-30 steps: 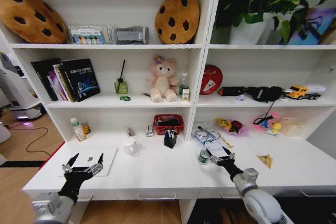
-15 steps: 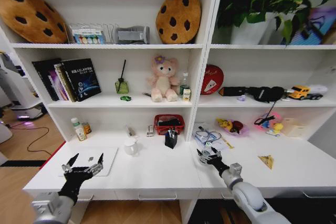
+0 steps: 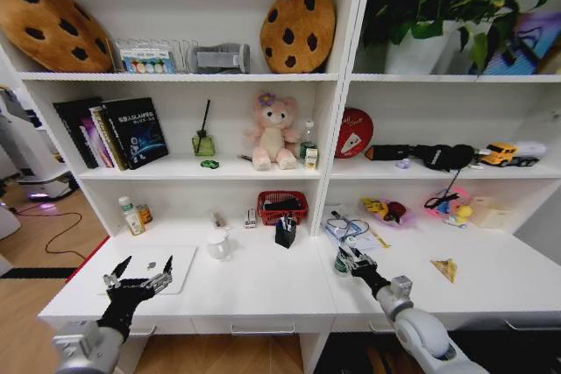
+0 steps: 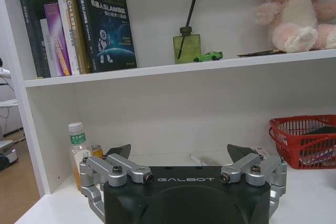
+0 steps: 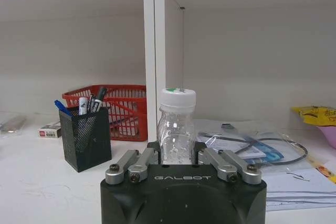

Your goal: Organize the objects on the table.

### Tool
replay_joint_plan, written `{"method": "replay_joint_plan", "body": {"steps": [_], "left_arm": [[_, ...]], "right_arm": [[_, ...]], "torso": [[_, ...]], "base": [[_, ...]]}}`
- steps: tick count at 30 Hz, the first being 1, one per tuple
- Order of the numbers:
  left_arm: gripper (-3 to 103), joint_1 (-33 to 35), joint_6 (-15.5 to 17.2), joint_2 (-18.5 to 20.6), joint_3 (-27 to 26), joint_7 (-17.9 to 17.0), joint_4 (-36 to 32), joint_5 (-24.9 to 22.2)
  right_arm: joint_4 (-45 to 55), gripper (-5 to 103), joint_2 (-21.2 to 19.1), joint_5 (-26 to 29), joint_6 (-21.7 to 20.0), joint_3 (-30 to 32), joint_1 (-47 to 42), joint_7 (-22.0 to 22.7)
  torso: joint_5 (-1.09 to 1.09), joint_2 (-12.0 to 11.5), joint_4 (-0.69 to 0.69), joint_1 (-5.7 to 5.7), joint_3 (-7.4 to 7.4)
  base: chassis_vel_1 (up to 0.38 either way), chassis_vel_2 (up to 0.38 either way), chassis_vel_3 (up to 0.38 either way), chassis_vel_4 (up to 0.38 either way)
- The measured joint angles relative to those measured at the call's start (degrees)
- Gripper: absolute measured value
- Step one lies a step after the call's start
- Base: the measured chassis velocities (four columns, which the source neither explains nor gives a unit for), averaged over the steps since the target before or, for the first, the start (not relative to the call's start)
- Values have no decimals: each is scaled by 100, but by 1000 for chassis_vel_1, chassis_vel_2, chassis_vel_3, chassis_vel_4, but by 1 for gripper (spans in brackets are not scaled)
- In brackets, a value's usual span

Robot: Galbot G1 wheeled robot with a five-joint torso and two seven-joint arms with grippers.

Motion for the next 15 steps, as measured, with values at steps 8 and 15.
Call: {"method": "replay_joint_plan", "body": {"steps": [8,15], "left_arm": [[100,0,0,0,0,-1,0,0],[100,0,0,0,0,-1,-1,0]], "right_arm": [[1081,25,26,136,155,684,-1329,-269],[1343,25,512,-634,1720,1022,-3455,-1255]], "torso": [[-2,0,-1,0,-1],[-2,1,-2,-1,-1]], "base": [[0,0,0,0],[0,0,0,0]]}}
